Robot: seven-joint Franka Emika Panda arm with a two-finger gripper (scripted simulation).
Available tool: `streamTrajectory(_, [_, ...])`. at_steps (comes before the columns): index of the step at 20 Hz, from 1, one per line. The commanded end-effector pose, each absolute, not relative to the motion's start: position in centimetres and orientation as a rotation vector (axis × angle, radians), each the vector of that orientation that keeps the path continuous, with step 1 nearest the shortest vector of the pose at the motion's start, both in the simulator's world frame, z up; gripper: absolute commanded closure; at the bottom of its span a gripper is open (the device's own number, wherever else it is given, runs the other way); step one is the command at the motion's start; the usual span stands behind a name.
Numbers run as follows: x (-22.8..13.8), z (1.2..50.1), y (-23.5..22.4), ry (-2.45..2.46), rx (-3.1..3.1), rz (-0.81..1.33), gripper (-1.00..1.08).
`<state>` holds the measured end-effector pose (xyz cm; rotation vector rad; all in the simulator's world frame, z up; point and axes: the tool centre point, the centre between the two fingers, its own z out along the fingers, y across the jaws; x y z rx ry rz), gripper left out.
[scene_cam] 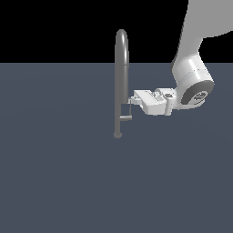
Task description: Turn on the faucet by rotating a designated handle.
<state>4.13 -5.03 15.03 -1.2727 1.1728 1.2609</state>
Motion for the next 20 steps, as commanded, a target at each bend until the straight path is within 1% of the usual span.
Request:
streamTrajectory(1, [4.2,14.8,-5.0,1.175,-1.261,1.263,1.08])
streamTrajectory(5, [4.2,14.8,-5.0,1.175,-1.262,1.263,1.08])
streamTrajectory(16, [1.4,15.8,-5.1,1.175,-1.262,1.263,1.08])
streamTrajectory(18, [1.7,15.6,-5.1,1.177,-1.262,1.26,1.08])
streamTrajectory(20, [1.1,15.6,-5.2,1.177,-1.262,1.26,1.08])
